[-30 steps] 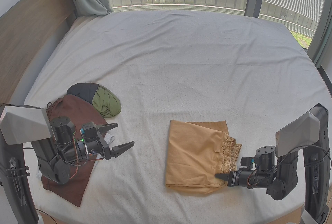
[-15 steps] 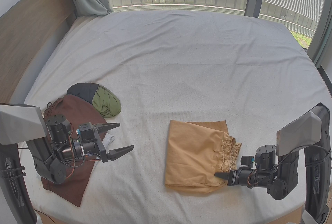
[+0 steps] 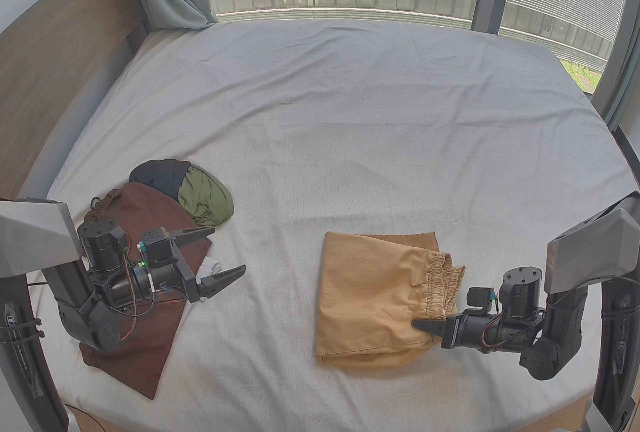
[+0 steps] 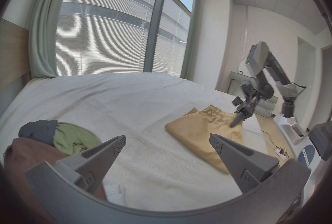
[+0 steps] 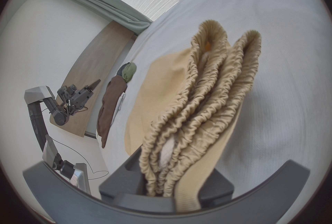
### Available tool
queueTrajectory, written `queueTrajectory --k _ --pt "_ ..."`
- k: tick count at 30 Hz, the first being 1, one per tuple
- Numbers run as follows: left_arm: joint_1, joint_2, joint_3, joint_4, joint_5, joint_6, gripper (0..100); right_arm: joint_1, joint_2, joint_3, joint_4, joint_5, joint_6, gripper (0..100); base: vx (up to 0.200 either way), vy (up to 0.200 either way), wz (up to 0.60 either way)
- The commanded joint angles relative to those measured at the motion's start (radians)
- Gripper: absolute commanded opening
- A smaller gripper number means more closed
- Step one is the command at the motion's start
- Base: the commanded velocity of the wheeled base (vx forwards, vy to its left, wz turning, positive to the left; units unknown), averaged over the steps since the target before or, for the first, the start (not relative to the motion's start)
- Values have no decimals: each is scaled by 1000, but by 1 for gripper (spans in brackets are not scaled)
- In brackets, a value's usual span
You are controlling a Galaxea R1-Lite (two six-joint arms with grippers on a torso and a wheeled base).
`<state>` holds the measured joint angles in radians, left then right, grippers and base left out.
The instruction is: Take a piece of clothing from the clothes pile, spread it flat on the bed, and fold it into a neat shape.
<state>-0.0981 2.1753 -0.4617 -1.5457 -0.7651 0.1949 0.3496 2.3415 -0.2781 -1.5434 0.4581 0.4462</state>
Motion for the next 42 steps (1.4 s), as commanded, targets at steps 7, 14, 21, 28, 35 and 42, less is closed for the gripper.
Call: queueTrajectory --k 7,14,21,28,35,42 --pt "-8 3 -3 -1 205 -57 100 17 -108 -21 -1 8 3 0 0 0 0" --pt "-11 8 -11 -1 268 -97 100 23 -123 -29 0 8 3 0 0 0 0" --pt "-25 8 -5 -1 306 -101 100 32 -176 -46 0 63 17 0 0 0 0" --pt "-34 -2 -2 -2 306 -117 100 45 -251 -75 2 136 68 0 0 0 0" --pt "-32 3 6 -1 319 -124 100 43 -255 -121 2 182 66 0 0 0 0" --pt "-22 0 -2 -2 319 -127 100 31 -255 -171 3 229 74 0 0 0 0"
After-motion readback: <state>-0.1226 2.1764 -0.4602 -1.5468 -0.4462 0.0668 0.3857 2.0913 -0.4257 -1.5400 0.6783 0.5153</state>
